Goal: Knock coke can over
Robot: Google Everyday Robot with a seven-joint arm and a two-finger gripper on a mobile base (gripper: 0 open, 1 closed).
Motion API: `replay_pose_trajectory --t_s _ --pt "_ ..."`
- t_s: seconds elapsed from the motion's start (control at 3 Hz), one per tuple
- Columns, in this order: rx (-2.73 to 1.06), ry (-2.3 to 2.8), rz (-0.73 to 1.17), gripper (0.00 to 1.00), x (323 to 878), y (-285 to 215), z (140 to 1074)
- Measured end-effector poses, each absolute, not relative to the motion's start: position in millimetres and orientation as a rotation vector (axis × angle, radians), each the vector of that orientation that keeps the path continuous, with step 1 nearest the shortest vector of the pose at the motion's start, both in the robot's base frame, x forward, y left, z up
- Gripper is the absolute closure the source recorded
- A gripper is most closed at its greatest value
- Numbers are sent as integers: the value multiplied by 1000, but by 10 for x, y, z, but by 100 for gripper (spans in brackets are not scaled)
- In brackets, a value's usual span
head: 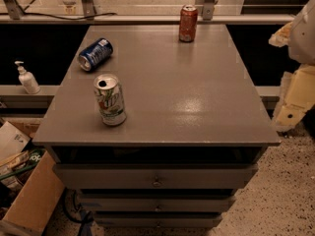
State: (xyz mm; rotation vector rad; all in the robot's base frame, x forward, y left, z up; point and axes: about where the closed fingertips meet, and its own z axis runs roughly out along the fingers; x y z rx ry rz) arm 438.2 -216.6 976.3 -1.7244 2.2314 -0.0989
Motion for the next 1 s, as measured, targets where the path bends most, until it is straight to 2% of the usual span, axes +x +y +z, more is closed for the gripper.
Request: replay_pose_trajectory --t_s 0.33,0.67,1.0 --pt "-1724 2231 -99 0 4383 -2166 9765" --pt "-1690 2198 -83 0 4653 -2175 9678" --pt "-1611 2159 -74 0 5162 -2248 9549"
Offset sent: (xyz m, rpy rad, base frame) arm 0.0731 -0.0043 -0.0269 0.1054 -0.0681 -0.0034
